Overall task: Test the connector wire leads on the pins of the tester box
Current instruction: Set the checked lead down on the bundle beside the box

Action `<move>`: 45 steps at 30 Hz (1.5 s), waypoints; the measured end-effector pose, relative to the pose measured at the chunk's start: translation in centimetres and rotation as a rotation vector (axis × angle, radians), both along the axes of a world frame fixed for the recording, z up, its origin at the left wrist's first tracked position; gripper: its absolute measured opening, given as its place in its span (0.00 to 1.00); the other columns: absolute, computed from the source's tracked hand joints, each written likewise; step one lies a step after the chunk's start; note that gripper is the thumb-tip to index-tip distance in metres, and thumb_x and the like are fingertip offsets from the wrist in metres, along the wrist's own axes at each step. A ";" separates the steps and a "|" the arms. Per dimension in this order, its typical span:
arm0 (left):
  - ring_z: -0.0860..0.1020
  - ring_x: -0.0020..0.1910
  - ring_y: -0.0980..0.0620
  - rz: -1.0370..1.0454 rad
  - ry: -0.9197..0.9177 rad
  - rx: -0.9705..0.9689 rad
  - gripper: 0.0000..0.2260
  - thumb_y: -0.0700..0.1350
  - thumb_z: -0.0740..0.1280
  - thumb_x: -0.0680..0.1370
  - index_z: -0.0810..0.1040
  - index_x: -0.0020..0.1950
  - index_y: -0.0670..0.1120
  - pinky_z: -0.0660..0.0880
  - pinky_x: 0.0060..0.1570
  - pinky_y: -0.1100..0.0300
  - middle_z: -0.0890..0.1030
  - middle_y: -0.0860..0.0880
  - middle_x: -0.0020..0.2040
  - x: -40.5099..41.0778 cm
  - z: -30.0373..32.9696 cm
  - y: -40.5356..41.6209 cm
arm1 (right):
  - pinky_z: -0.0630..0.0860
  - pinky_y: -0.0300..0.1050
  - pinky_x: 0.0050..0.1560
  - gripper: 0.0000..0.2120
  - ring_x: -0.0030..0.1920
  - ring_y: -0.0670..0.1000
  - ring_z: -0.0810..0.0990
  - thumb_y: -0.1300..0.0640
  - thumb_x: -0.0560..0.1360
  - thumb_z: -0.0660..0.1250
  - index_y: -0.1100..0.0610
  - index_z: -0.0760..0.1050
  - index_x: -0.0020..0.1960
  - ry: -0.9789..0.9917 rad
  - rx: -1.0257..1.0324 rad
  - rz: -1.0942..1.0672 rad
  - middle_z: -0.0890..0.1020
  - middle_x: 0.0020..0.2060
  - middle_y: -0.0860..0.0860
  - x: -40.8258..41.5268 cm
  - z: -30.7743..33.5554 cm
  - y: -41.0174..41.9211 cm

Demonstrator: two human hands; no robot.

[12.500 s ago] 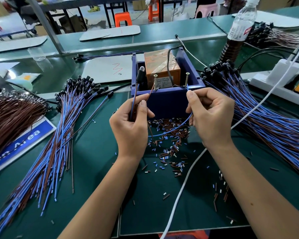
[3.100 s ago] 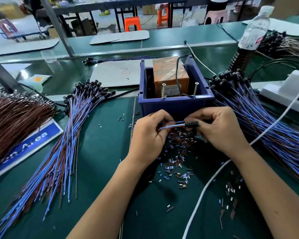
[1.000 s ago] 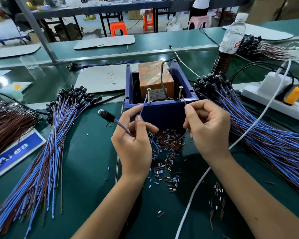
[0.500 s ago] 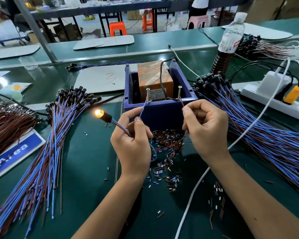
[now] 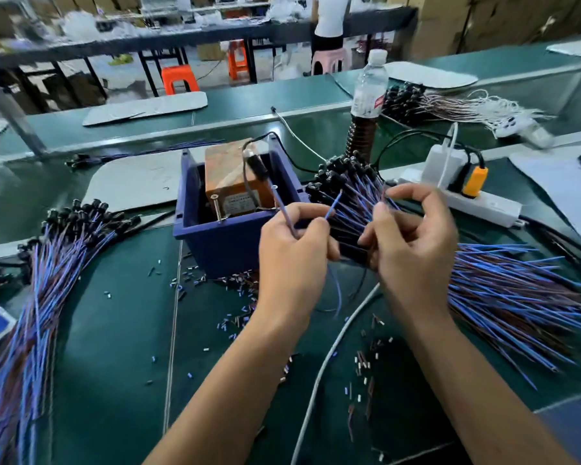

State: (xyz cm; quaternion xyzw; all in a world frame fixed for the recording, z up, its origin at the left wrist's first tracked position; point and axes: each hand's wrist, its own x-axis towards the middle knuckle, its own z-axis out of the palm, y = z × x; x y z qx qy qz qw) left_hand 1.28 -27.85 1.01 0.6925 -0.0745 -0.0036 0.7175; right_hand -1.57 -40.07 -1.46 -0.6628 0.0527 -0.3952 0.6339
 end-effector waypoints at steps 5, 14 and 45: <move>0.59 0.16 0.60 -0.707 0.451 0.071 0.05 0.38 0.61 0.83 0.76 0.49 0.43 0.53 0.17 0.71 0.74 0.51 0.26 -1.0 2.5 -10.1 | 0.76 0.46 0.31 0.06 0.26 0.54 0.78 0.57 0.78 0.67 0.46 0.76 0.47 -0.054 -0.009 -0.372 0.82 0.29 0.54 -4.8 1.4 -8.4; 0.57 0.13 0.58 -0.477 0.800 -0.212 0.10 0.37 0.52 0.86 0.67 0.47 0.42 0.53 0.14 0.68 0.70 0.41 0.45 0.4 1.0 -21.2 | 0.82 0.59 0.55 0.12 0.49 0.60 0.84 0.43 0.73 0.66 0.46 0.82 0.51 0.611 -0.541 -0.767 0.84 0.50 0.55 -9.5 2.6 -18.9; 0.72 0.28 0.46 0.053 -0.270 0.644 0.29 0.56 0.58 0.86 0.70 0.30 0.41 0.67 0.31 0.50 0.75 0.45 0.27 6.0 -0.7 -9.7 | 0.78 0.58 0.54 0.10 0.54 0.60 0.77 0.60 0.81 0.69 0.59 0.86 0.60 0.534 -1.216 -0.231 0.80 0.48 0.55 -3.2 1.3 -12.5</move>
